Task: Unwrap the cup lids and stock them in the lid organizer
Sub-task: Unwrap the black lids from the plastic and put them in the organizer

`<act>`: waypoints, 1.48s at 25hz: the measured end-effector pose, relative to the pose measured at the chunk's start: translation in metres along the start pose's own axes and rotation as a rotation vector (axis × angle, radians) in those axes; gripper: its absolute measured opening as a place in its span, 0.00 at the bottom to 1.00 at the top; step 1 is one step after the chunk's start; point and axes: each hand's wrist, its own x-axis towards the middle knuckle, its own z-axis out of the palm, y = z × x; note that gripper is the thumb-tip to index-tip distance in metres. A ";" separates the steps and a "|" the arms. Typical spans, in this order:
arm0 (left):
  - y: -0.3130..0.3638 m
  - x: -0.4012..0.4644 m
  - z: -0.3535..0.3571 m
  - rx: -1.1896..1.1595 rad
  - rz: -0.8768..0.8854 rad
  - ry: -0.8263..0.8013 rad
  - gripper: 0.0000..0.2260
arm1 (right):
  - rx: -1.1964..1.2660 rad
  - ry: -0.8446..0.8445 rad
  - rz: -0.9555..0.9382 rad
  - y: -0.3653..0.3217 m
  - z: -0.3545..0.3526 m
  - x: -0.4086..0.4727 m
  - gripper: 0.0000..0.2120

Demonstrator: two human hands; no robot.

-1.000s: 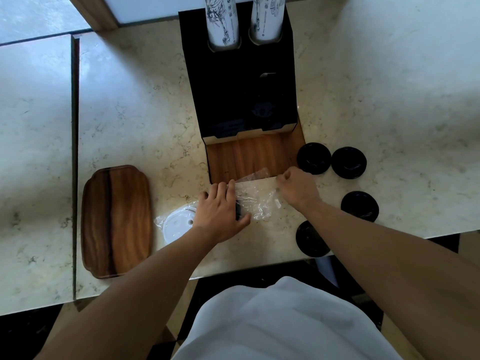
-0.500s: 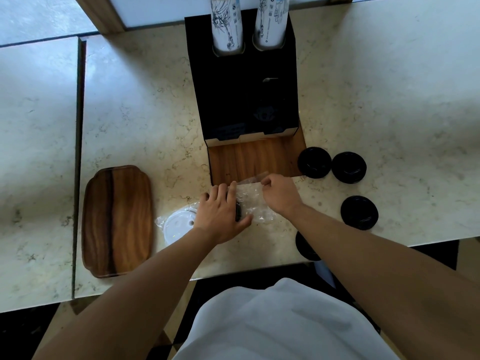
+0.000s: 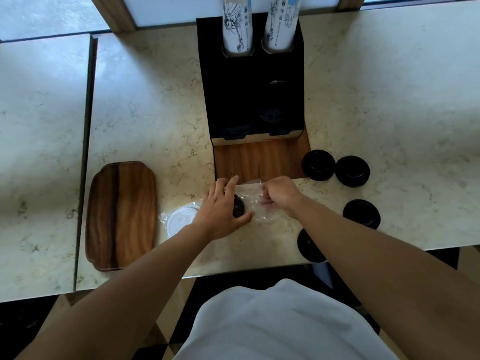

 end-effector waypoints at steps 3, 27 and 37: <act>-0.003 -0.003 -0.005 -0.006 -0.003 -0.003 0.46 | 0.217 -0.063 0.070 -0.001 -0.004 -0.004 0.12; -0.055 -0.043 0.005 0.350 -0.086 0.035 0.46 | -0.034 -0.359 -0.043 0.003 0.006 0.000 0.15; -0.054 -0.044 0.003 0.349 -0.087 0.047 0.47 | -0.174 -0.426 -0.108 -0.006 0.017 -0.015 0.16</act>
